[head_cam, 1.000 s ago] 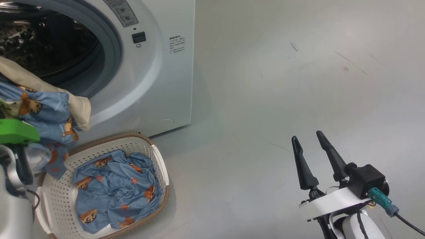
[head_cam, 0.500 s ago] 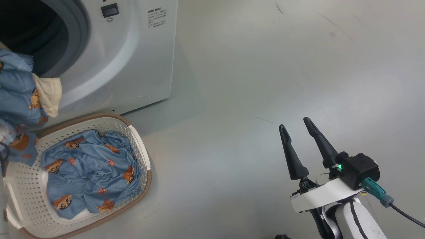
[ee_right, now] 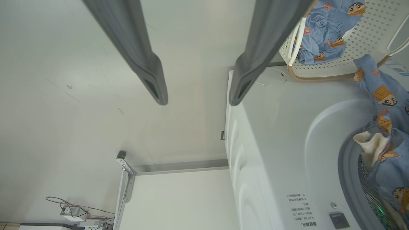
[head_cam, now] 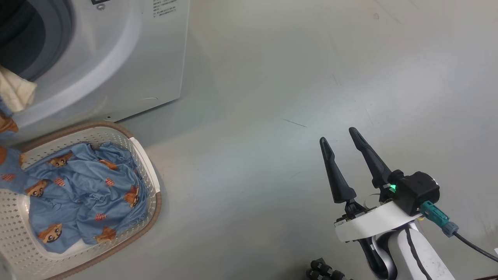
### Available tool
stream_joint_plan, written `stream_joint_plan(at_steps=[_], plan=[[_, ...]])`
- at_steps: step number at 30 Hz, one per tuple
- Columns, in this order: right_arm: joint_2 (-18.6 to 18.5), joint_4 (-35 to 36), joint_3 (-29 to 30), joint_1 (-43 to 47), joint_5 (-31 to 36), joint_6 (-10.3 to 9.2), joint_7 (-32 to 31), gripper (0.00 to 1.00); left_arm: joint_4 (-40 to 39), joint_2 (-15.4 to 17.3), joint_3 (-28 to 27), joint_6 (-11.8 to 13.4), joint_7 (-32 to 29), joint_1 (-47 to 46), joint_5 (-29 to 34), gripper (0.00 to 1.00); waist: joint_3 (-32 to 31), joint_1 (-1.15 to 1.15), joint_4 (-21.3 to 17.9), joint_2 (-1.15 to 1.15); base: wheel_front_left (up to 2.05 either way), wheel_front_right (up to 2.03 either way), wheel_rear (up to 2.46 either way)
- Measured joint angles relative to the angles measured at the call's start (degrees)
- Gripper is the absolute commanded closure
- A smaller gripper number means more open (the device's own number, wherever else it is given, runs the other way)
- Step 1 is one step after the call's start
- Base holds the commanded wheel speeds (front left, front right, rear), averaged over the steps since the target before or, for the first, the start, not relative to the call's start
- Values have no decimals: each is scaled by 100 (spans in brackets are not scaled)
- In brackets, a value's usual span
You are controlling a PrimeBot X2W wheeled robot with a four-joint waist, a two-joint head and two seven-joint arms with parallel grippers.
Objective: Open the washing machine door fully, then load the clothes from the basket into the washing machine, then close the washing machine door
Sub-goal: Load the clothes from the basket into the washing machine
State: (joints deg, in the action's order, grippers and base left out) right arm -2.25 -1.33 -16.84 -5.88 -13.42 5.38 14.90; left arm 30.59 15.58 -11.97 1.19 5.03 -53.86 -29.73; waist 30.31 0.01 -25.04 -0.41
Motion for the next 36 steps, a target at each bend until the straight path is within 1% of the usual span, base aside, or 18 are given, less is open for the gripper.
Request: stream_joint_plan(at_steps=[4,9,10,12,13,14,15,20,26,36], plan=[[0,35,-20,-7,-38,-48,0,0,108,54,132,-49,0,-308,89,100,102,0,-42,0,0,0,0],[1,37,-80,-75,-87,-59,0,0,584,235,421,-66,-22,-362,494,100,206,0,-64,0,0,0,0],[1,36,-86,-86,-97,-91,-1,0,679,283,481,-65,-29,-344,609,100,212,0,-65,0,0,0,0],[0,33,-92,-87,-104,-98,0,0,831,397,595,-57,-43,-331,804,67,215,0,-61,0,0,0,0],[0,29,-92,-88,-105,-99,0,0,891,439,631,-33,-43,-331,875,55,215,0,-57,0,0,0,0],[1,23,-85,-91,-108,-107,0,0,975,461,673,-12,-43,-331,940,22,213,0,-50,0,0,0,0],[1,13,-70,-97,-110,-138,0,0,1063,464,732,-12,-42,-321,1001,0,205,0,-38,0,0,0,0],[0,-53,-51,-142,-111,-147,0,0,1379,372,828,-8,22,-288,1071,0,109,0,35,0,0,0,0],[-1,-141,-44,-193,-110,-147,-1,0,1750,264,939,63,181,-176,1116,0,-88,0,141,0,0,0,0],[-5,-307,137,-190,-55,-146,0,0,2161,-286,1063,78,530,187,1106,0,-509,-1,418,0,0,0,0]])
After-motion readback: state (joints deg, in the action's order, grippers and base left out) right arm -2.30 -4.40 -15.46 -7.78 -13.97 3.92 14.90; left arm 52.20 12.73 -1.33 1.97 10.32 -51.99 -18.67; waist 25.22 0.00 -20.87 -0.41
